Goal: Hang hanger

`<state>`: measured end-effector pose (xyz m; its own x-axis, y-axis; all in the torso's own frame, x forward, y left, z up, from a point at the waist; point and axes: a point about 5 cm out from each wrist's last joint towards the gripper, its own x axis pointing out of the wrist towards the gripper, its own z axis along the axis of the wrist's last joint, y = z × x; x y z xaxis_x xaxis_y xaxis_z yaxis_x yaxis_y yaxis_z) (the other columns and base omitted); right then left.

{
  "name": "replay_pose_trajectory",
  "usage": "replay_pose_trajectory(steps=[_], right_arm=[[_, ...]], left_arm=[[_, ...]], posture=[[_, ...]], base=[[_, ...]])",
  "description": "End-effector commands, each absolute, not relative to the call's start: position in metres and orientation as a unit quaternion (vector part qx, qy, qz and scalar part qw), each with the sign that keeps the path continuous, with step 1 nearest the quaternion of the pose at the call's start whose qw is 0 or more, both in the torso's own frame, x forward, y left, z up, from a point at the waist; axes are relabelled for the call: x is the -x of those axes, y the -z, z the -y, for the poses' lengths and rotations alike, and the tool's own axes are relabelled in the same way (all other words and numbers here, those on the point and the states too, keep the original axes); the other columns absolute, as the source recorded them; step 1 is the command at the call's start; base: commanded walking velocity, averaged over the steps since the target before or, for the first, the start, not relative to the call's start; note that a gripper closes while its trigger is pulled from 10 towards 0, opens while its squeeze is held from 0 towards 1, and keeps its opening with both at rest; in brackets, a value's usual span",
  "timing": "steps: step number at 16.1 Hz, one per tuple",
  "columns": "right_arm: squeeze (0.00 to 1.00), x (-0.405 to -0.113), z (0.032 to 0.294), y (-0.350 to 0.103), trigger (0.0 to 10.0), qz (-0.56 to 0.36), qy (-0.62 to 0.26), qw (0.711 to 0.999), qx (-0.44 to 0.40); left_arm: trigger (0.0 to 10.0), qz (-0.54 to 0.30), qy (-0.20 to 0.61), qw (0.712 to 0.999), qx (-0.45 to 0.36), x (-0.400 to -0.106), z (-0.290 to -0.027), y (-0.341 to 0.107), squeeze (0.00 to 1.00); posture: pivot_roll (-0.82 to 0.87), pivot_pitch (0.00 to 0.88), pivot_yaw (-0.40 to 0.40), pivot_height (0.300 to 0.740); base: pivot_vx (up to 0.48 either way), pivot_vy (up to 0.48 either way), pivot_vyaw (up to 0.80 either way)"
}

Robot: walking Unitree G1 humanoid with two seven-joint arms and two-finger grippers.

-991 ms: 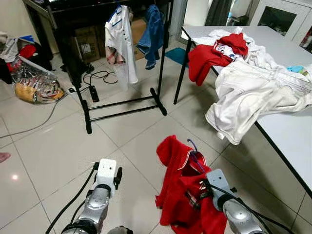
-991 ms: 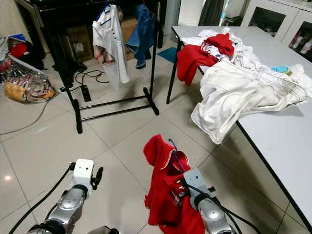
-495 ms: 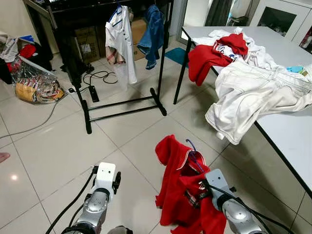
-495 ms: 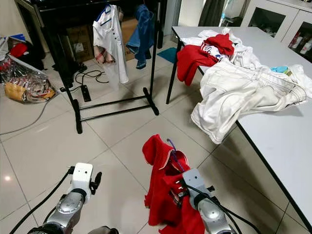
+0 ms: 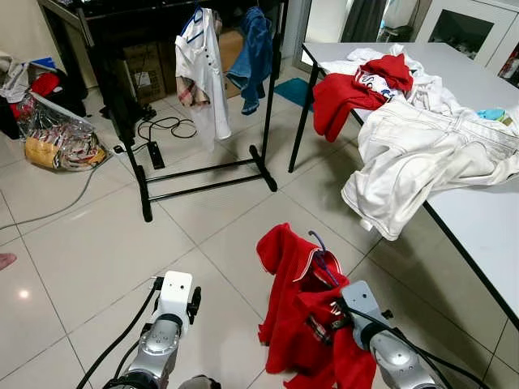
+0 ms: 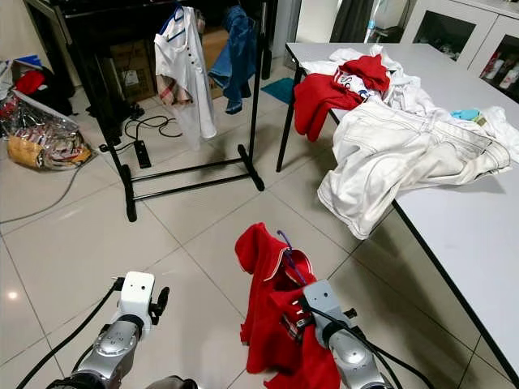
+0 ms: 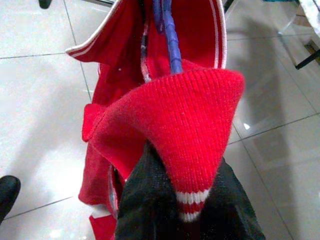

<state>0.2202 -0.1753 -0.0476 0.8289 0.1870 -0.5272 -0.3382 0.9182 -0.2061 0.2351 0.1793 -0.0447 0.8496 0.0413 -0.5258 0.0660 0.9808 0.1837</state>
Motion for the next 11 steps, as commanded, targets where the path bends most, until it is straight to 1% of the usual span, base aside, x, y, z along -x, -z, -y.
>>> replay_pose_trajectory(steps=[1, 5, 11], right_arm=[[0.0, -0.2264, 0.1767, 0.0421, 10.0, -0.238, -0.132, 0.951, 0.147], [0.0, -0.2259, 0.1759, 0.0419, 10.0, -0.235, -0.135, 0.951, 0.148], [0.0, -0.2267, 0.1729, 0.0409, 10.0, -0.229, -0.148, 0.95, 0.155]], left_arm=[[10.0, -0.278, 0.01, 0.955, -0.101, -0.2352, -0.1787, 0.0451, 0.0], [10.0, -0.279, 0.007, 0.956, -0.087, -0.2345, -0.1787, 0.0457, 0.0], [10.0, -0.276, 0.011, 0.956, -0.095, -0.2355, -0.1765, 0.0451, 0.0]], posture=[[-0.02, 0.0, -0.039, 0.74], [-0.02, 0.0, -0.04, 0.74], [-0.01, 0.0, -0.043, 0.74]], base=[[0.0, 0.0, 0.0], [0.0, 0.0, 0.0], [0.0, 0.0, 0.0]])
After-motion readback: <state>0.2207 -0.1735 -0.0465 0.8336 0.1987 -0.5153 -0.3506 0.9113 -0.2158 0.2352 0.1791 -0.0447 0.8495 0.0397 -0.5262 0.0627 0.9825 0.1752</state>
